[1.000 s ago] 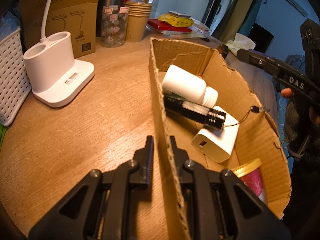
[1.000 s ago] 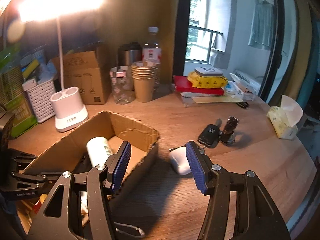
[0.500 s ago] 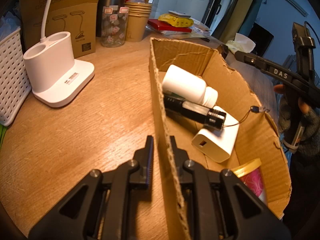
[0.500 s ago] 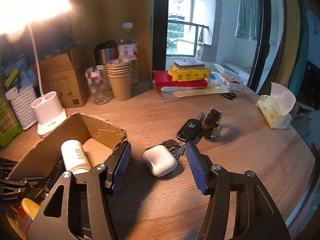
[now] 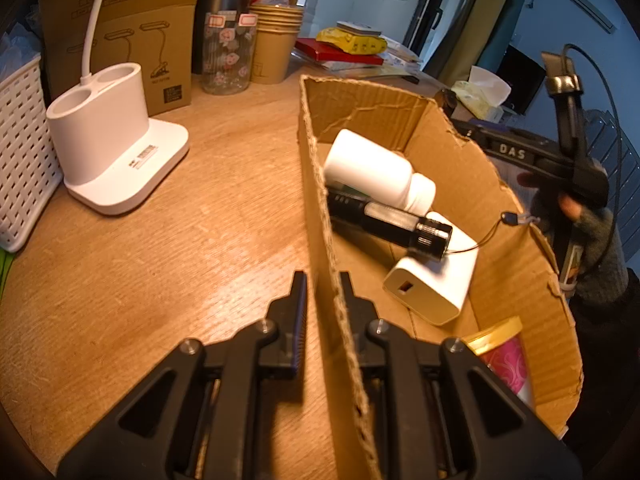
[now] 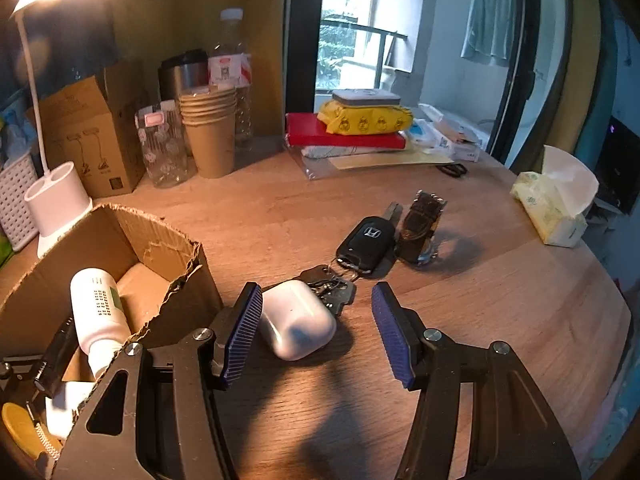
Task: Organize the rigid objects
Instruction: 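Move the right tool back to the white earbuds case, then grasp the white earbuds case with the right tool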
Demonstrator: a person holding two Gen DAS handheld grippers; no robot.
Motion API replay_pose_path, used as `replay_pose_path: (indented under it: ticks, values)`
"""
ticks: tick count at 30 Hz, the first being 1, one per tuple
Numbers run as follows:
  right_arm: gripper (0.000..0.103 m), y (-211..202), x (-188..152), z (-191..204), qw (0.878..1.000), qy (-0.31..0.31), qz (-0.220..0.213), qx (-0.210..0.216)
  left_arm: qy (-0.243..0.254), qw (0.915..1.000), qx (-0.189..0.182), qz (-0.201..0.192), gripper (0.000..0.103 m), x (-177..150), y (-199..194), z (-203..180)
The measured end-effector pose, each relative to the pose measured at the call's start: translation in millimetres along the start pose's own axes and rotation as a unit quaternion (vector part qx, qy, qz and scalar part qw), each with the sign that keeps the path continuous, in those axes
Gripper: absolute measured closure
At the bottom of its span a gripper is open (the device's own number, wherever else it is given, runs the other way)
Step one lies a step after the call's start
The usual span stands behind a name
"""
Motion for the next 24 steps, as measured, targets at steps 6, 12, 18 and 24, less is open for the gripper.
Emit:
replay_pose_path:
  ticks: [6, 12, 18, 24]
  values:
    - [0.043, 6, -3, 8, 1.0, -0.009, 0.009, 0.007, 0.0, 1.0, 0.0, 0.0, 0.087, 0, 0, 0]
    - [0.043, 15, -9, 11, 0.999, -0.018, 0.03, 0.009, 0.0, 1.0, 0.0, 0.0, 0.087, 0, 0, 0]
    - [0.043, 25, -12, 10, 0.999, -0.023, 0.045, 0.011, 0.0, 1.0, 0.0, 0.0, 0.087, 0, 0, 0]
    - [0.044, 30, -12, 10, 0.998, -0.024, 0.054, 0.017, 0.0, 1.0, 0.0, 0.0, 0.087, 0, 0, 0]
Point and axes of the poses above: each gripper's, at about its wrist camera, not at the fingertips, and y roughly the way its jaws point, z to its left, x to its top, the point moved 1 cm from there along y, roughly the way its jaws point, and after that the axes turned 12 degrees about -z, right-handed, at the moved point
